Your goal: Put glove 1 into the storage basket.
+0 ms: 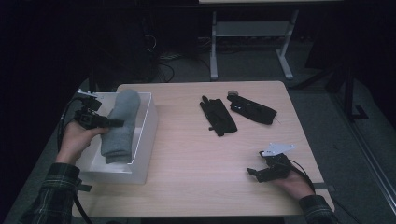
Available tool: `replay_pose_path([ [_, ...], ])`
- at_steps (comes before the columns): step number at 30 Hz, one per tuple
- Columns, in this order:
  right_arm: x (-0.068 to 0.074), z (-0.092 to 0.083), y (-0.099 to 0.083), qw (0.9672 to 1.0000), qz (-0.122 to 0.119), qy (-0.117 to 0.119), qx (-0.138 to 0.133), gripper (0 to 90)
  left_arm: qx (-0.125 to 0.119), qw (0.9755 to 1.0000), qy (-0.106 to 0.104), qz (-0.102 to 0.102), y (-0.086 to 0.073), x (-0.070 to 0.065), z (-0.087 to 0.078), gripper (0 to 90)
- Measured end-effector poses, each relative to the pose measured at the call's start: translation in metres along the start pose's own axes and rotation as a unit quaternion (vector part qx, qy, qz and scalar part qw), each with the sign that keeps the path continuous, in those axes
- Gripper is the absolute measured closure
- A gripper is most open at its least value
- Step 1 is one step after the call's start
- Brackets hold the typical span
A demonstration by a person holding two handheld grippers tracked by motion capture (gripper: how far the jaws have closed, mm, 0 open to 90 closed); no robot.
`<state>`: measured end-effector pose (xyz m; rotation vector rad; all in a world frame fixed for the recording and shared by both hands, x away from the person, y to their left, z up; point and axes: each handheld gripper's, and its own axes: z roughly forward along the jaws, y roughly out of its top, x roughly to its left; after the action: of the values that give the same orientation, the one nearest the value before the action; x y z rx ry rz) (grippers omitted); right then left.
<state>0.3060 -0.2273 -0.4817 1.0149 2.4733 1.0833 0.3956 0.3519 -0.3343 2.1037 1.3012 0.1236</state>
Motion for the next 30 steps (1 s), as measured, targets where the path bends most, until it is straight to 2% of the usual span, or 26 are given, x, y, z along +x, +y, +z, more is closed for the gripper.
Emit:
replay_pose_path([
  [3,0.0,0.0,0.0,1.0,0.0,0.0,0.0,12.8,0.019,0.9998,0.003,-0.007,-0.008,0.008,0.015,64.9],
  [4,0.0,0.0,0.0,1.0,0.0,0.0,0.0,12.8,0.035,0.9993,0.006,-0.004,-0.011,0.012,0.023,64.7],
  [5,0.0,0.0,0.0,1.0,-0.001,0.0,0.0,12.8,0.04,0.9991,0.009,-0.006,-0.013,0.014,0.027,64.5],
  [10,0.0,0.0,0.0,1.0,0.0,0.0,0.0,12.8,0.049,0.9984,0.01,-0.028,-0.021,0.025,0.046,62.8],
  [15,0.0,0.0,0.0,1.0,-0.001,0.0,0.001,12.8,0.069,0.9968,0.017,-0.035,-0.027,0.034,0.064,57.5],
  [16,0.0,0.0,0.0,1.0,-0.001,0.0,0.001,12.8,0.069,0.9969,0.02,-0.032,-0.028,0.036,0.067,55.7],
  [18,0.0,0.0,0.0,1.0,-0.001,0.0,0.001,12.8,0.065,0.9969,0.023,-0.039,-0.031,0.04,0.071,52.0],
  [22,0.0,0.0,0.0,1.0,-0.001,0.0,0.001,12.8,0.058,0.997,0.042,-0.03,-0.032,0.041,0.073,37.8],
  [25,0.0,0.0,0.0,1.0,-0.002,0.0,0.001,12.8,0.046,0.9972,0.05,-0.03,-0.031,0.04,0.071,29.1],
  [30,0.0,0.0,0.0,1.0,-0.001,0.0,0.001,12.8,0.026,0.9966,0.072,-0.029,-0.024,0.034,0.062,24.0],
])
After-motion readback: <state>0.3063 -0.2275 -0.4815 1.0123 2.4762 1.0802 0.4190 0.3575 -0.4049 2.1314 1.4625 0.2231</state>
